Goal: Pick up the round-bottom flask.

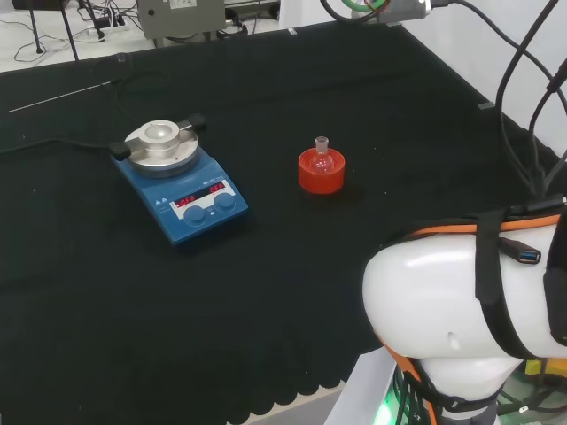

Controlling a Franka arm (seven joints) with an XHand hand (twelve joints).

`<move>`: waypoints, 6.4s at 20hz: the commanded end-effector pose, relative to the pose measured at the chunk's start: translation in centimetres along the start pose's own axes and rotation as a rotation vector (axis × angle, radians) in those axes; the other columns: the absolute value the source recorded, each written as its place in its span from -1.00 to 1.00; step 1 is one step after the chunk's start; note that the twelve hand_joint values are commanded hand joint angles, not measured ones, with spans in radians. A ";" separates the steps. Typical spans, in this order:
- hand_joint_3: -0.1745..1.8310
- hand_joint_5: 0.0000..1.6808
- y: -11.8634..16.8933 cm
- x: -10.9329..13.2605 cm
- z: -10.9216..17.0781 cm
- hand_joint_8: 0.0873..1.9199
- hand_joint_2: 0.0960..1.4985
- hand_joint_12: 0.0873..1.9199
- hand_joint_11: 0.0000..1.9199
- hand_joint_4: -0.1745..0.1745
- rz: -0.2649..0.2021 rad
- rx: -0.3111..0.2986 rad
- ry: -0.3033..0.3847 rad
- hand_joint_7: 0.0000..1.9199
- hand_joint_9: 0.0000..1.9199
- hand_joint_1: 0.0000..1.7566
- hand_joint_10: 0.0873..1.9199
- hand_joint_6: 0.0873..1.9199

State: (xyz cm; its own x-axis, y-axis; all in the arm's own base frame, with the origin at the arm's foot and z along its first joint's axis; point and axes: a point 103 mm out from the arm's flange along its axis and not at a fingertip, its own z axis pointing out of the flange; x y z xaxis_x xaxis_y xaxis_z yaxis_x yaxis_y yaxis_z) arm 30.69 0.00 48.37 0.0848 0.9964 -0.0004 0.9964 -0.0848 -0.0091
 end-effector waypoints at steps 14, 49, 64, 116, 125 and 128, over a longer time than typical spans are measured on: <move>-0.52 -0.56 0.8 -0.2 1.5 -0.51 0.69 -0.03 -1.00 -0.13 0.036 0.009 -0.019 -0.90 -0.86 -0.87 -0.35 -1.00; -0.65 -0.48 13.0 -8.1 23.3 -0.37 0.33 0.19 -1.00 -0.34 0.210 0.095 0.224 -0.80 -0.68 -0.35 -0.27 -1.00; -0.45 -0.38 13.7 -9.2 31.4 -0.31 0.07 0.24 -1.00 -0.40 0.230 0.144 0.252 -0.79 -0.65 -0.20 -0.27 -1.00; -0.18 -0.33 15.9 -8.7 38.6 -0.32 -0.30 0.38 -1.00 -0.37 0.242 0.105 0.330 -0.76 -0.66 0.06 -0.27 -0.36; -0.16 -0.27 16.2 -9.0 38.8 -0.31 -0.31 0.41 -1.00 -0.40 0.239 0.091 0.325 -0.75 -0.64 0.09 -0.26 -0.28; -0.16 -0.20 16.3 -9.2 38.8 -0.31 -0.30 0.42 -0.99 -0.42 0.236 0.089 0.333 -0.75 -0.62 0.10 -0.27 -0.24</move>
State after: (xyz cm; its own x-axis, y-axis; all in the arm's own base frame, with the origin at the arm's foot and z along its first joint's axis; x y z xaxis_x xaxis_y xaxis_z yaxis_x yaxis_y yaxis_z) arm 45.71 -10.42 9.60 0.3271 0.8928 0.3096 0.9445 -0.2984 -0.1373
